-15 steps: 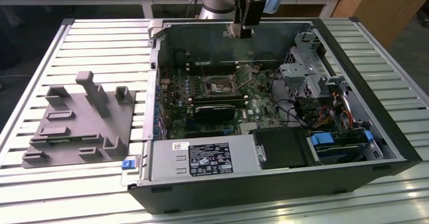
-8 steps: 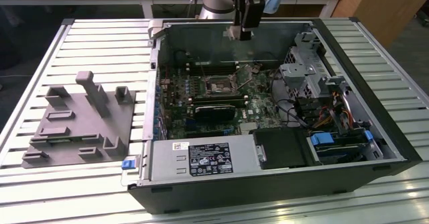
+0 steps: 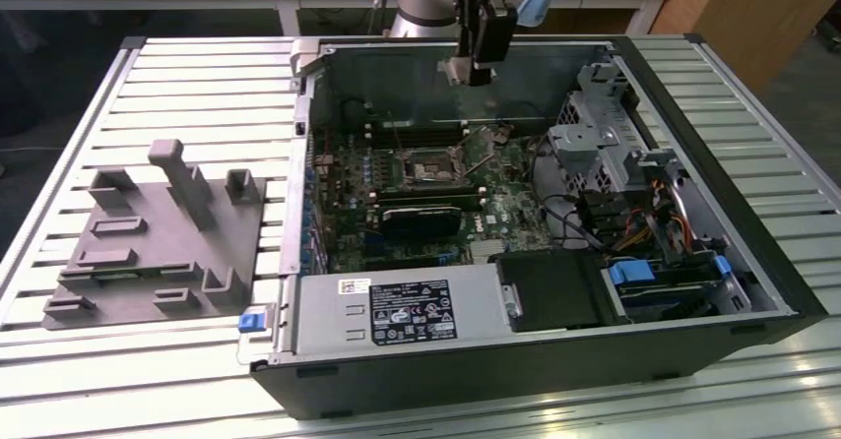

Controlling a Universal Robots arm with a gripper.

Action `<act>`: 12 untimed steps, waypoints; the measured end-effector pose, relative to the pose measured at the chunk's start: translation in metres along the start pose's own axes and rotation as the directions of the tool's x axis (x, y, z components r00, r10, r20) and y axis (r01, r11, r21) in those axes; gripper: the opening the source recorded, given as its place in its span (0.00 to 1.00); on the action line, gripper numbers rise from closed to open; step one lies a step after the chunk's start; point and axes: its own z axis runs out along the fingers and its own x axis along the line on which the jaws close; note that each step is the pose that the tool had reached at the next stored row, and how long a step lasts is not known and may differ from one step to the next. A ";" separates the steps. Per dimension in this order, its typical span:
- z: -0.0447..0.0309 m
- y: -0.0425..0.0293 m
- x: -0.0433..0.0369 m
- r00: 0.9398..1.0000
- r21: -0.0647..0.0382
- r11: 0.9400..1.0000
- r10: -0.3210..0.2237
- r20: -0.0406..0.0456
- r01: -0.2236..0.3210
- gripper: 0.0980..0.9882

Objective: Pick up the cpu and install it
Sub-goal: 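Place the cpu into insertion slot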

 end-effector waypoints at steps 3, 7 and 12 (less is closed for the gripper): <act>0.0026 -0.0001 0.0000 1.000 0.000 1.000 0.000 -0.001 0.000 0.49; 0.0057 -0.0004 0.0000 1.000 0.000 1.000 0.000 -0.002 0.000 0.49; 0.0076 -0.0005 0.0000 1.000 0.000 1.000 0.000 -0.001 0.000 0.49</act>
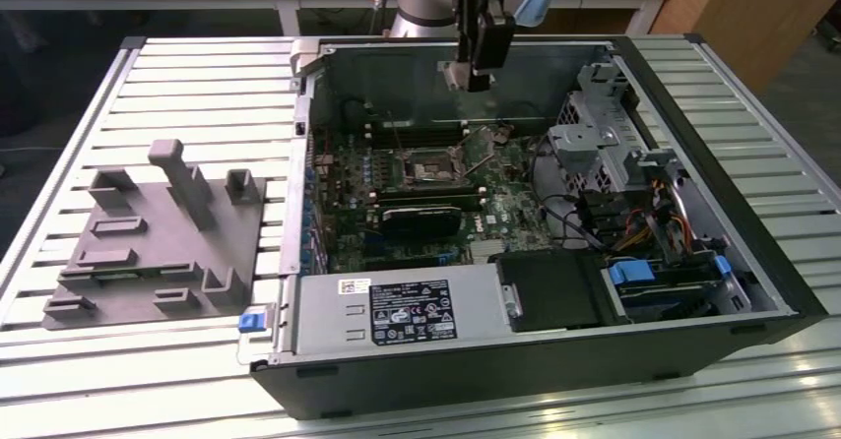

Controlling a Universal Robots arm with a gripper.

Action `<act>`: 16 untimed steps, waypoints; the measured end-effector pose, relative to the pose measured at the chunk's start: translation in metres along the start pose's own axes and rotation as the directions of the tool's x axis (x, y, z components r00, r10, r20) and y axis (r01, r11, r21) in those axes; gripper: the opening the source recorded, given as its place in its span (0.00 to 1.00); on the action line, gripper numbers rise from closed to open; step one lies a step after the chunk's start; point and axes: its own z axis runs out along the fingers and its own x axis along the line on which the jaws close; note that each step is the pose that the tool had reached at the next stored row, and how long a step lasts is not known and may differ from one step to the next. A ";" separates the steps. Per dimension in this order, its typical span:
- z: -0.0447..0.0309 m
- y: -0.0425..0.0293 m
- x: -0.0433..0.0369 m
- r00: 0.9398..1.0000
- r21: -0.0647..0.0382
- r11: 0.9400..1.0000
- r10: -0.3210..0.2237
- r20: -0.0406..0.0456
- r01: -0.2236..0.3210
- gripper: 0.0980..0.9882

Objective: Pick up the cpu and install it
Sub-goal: 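Place the cpu into insertion slot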

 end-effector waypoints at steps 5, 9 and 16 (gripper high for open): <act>0.0022 -0.0001 0.0000 1.000 0.000 1.000 0.000 0.000 0.000 0.49; 0.0036 -0.0002 0.0000 1.000 0.000 1.000 0.000 0.000 0.000 0.49; 0.0056 -0.0004 0.0000 1.000 0.000 1.000 0.000 0.000 0.000 0.49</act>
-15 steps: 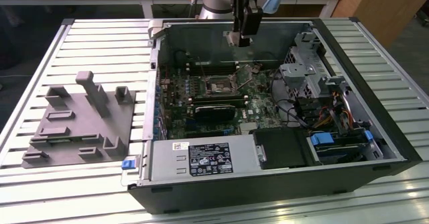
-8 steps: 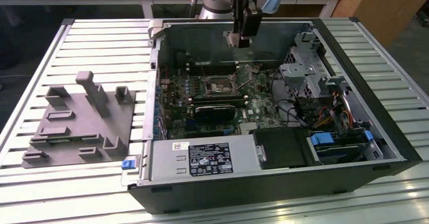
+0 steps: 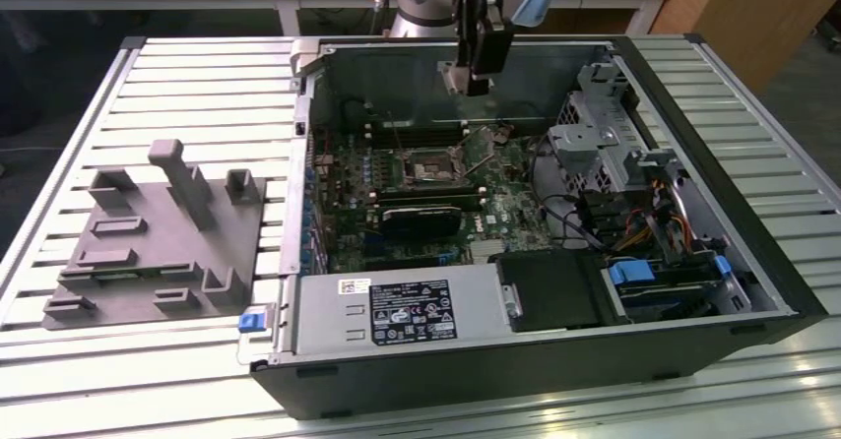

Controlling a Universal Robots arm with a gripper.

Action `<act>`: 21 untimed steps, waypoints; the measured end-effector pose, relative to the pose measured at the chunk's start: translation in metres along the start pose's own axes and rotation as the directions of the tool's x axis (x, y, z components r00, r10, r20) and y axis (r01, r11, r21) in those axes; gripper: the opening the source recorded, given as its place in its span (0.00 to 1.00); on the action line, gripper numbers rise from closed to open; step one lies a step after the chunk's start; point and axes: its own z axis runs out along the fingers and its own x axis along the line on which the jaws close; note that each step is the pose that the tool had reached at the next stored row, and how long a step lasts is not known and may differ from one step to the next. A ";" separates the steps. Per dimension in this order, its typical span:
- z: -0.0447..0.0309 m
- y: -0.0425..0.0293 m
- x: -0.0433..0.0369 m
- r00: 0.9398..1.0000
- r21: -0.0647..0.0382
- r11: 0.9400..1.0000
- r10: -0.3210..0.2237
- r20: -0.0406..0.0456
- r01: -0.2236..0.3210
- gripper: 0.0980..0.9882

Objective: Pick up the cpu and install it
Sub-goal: 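Place the cpu into insertion slot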

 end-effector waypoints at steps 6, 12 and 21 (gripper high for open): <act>0.0016 -0.0001 0.0000 1.000 0.000 1.000 0.000 0.000 0.000 0.49; 0.0030 -0.0002 0.0000 1.000 0.000 1.000 0.000 0.000 0.000 0.49; 0.0062 -0.0005 0.0000 1.000 0.000 1.000 0.000 0.000 0.000 0.49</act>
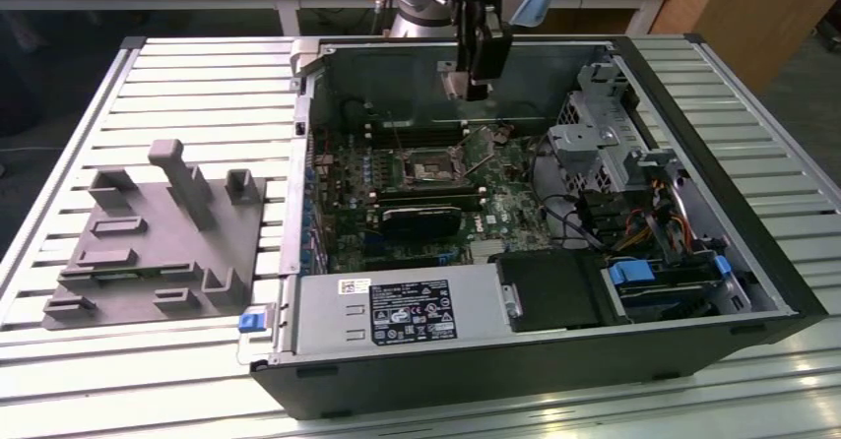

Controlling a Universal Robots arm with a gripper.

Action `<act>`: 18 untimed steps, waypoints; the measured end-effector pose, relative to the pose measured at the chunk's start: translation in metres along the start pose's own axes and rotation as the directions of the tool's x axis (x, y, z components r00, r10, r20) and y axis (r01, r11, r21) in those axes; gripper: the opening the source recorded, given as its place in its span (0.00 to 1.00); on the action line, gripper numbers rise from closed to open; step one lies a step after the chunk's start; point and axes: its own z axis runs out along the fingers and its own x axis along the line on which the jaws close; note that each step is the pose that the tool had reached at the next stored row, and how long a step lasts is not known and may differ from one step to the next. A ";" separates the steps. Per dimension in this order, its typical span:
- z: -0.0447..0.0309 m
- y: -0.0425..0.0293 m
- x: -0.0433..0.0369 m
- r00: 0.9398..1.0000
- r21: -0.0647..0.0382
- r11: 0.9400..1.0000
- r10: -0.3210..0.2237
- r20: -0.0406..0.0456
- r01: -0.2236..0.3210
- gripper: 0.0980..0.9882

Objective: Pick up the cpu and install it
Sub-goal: 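Place the cpu into insertion slot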

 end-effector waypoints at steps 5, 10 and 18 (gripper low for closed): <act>0.0051 -0.0004 -0.0001 1.000 0.000 1.000 0.000 0.000 0.000 0.49; 0.0139 -0.0027 0.0002 1.000 0.000 1.000 0.000 -0.002 0.000 0.49; 0.0225 -0.0068 0.0103 1.000 0.000 1.000 0.000 -0.002 0.000 0.49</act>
